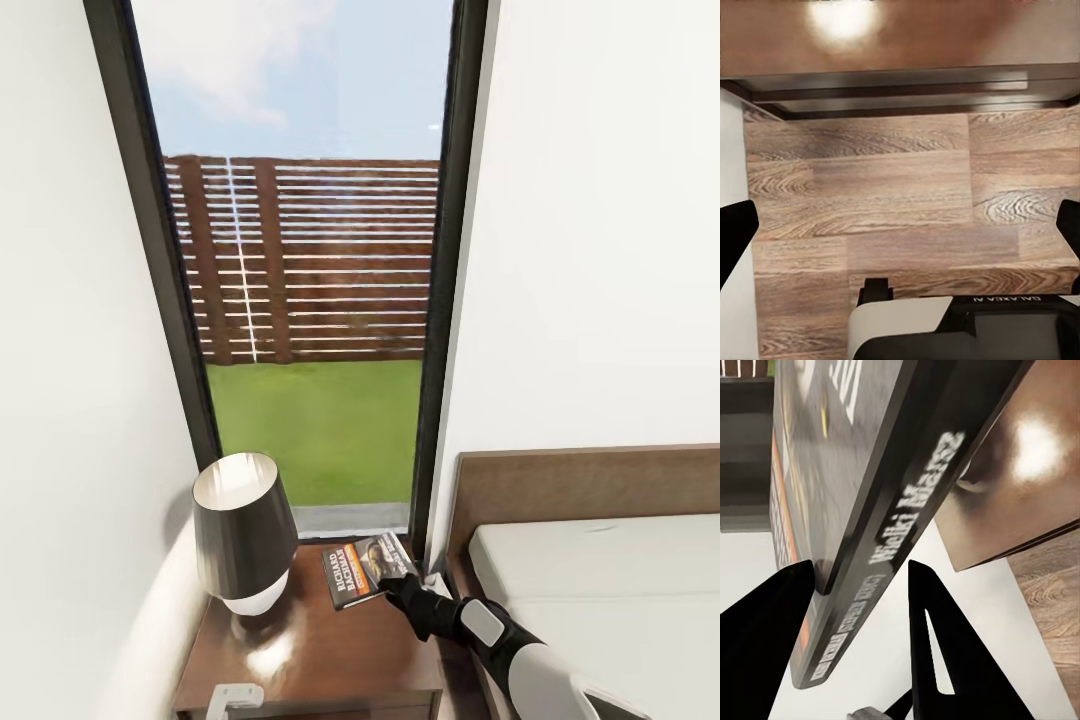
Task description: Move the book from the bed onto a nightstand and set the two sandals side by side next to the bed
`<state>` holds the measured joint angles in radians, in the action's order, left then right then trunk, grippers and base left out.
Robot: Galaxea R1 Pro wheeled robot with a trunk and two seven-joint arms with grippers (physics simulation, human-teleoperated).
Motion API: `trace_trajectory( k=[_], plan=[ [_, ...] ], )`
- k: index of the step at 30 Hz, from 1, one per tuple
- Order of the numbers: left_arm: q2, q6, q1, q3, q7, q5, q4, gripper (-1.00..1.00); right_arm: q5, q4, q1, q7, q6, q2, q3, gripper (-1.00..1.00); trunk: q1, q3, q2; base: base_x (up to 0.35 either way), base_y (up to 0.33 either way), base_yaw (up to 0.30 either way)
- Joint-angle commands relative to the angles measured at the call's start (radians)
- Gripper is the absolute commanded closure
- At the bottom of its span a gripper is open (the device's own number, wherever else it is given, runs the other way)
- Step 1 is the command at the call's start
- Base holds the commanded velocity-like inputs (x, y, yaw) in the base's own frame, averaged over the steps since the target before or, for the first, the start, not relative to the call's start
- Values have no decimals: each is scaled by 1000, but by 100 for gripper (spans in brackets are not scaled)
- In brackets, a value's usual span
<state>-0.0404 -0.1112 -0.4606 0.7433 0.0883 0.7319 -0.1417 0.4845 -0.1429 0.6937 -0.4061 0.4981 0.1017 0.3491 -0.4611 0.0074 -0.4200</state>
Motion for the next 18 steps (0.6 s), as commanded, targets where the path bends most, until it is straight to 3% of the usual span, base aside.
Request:
trace_trajectory(
  k=[1, 18],
  plan=[
    [-1, -6, 0, 8, 7, 8, -4, -100, 2, -1, 0, 1, 7, 0, 5, 100, -4, -4, -8, 0, 0, 0],
    [1, -4, 0, 9, 7, 8, -4, -100, 2, -1, 0, 1, 7, 3, 3, 100, -69, -57, -127, 0, 0, 0]
  ],
)
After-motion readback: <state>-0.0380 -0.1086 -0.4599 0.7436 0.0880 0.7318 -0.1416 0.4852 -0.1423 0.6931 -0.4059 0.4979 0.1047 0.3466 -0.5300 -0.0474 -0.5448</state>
